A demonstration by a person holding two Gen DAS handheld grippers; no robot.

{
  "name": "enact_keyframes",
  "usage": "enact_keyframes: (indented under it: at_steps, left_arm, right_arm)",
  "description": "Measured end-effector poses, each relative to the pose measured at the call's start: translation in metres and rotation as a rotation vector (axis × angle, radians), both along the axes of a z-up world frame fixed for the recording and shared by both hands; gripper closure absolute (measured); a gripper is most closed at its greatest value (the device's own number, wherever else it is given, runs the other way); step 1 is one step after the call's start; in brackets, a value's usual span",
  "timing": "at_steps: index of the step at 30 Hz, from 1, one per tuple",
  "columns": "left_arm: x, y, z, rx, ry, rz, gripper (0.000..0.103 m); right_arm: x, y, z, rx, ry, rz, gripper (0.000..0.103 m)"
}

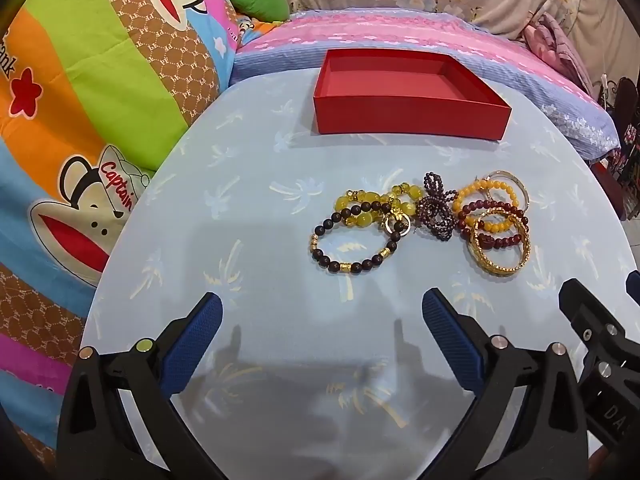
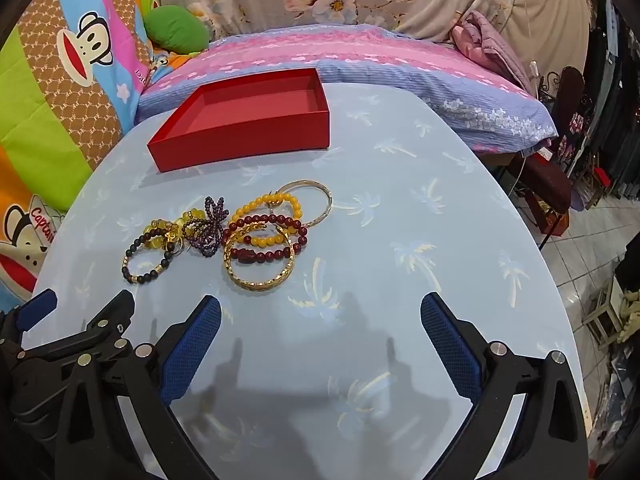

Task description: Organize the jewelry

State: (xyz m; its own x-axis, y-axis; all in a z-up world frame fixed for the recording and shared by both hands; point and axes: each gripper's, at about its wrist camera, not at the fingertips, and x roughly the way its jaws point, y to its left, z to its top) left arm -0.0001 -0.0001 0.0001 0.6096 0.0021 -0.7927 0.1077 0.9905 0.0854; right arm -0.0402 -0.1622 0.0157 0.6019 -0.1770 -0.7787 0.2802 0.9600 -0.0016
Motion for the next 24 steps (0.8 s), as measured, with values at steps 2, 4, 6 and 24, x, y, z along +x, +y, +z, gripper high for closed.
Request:
enact_keyframes:
  at_steps: [2, 4, 6, 24]
  left_arm:
    - [-0.0002, -0.0002, 0.0, 0.002, -0.001, 0.0, 0.008]
    - [-0.0002, -0.0002, 0.0001, 0.001, 0.0, -0.001, 0.008]
    - [-0.0002, -0.0002, 0.0002, 0.0, 0.002, -0.001, 0.008]
    - [0.0, -0.0002, 0.0, -0.003, -0.002, 0.001, 0.008]
  right_arm:
    - [-0.0003, 0.0, 0.0003, -0.002, -0.002, 0.0, 0.007]
    - [-0.0005, -0.0005, 0.0004, 0.001, -0.002, 0.0, 0.007]
    - [-0.0009, -0.0003, 0.0007, -0.004, -0.004, -0.001, 0.007]
    - [-0.0032, 0.0017, 0.0072, -0.012, -0.013, -0.002, 0.007]
